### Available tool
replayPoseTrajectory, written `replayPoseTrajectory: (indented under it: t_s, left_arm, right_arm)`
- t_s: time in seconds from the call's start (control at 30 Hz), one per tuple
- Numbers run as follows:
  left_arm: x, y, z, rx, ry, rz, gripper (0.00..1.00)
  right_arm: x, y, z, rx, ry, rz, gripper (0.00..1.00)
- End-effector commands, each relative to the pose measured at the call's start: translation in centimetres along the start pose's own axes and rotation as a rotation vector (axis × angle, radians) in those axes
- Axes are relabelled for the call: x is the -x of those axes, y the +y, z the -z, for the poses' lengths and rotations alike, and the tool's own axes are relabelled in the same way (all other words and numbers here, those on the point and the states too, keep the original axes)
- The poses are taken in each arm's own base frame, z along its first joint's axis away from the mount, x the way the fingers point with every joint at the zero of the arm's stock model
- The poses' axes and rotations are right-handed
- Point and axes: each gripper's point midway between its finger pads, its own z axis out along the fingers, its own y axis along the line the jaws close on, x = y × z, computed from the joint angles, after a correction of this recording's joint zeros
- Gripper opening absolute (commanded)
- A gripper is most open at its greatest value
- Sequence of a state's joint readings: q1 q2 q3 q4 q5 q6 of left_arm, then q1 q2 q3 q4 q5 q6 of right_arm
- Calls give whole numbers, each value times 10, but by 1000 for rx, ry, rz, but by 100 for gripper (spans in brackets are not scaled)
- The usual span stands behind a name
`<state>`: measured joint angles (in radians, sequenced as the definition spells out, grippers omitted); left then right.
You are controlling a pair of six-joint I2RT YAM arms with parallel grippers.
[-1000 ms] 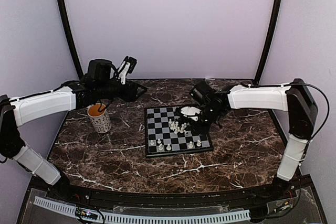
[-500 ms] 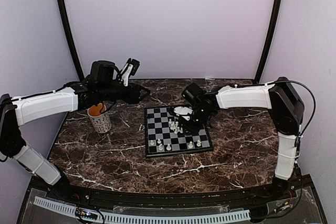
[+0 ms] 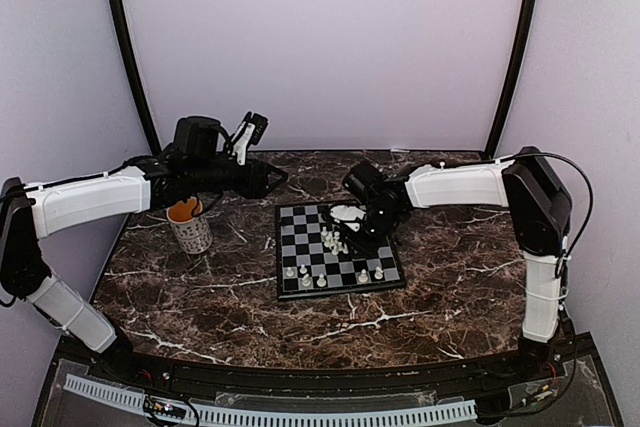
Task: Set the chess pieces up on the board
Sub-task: Pick up the pawn from the chessboard.
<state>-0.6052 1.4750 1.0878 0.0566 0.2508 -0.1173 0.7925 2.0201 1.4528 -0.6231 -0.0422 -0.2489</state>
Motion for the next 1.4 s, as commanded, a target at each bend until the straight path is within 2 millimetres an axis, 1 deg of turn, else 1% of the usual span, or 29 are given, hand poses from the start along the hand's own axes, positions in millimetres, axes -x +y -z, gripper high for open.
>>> replayPoseTrajectory:
  t_s: [0.0, 0.23, 0.4, 0.57, 0.93, 1.17, 1.37]
  left_arm:
    - [0, -5, -2, -25, -12, -12, 56]
    - [0, -5, -4, -28, -8, -14, 56]
    - [-1, -6, -6, -34, -4, -11, 55]
    - [0, -6, -7, -36, -6, -9, 55]
    - [-1, -6, -12, -45, -2, -6, 55]
    - [-2, -8, -15, -56, 2, -4, 55]
    - [-3, -8, -18, -63, 5, 2, 55]
  right_arm:
    - [-5, -1, -3, -12, 25, -11, 33]
    - [-7, -4, -2, -9, 25, -25, 25]
    - [-10, -3, -3, -6, 34, -31, 29]
    - [-14, -4, -1, -5, 34, -39, 31]
    - [-18, -7, 2, 10, 32, -69, 30]
    - [-21, -6, 1, 25, 33, -76, 25]
    - [-21, -6, -1, 38, 37, -80, 13]
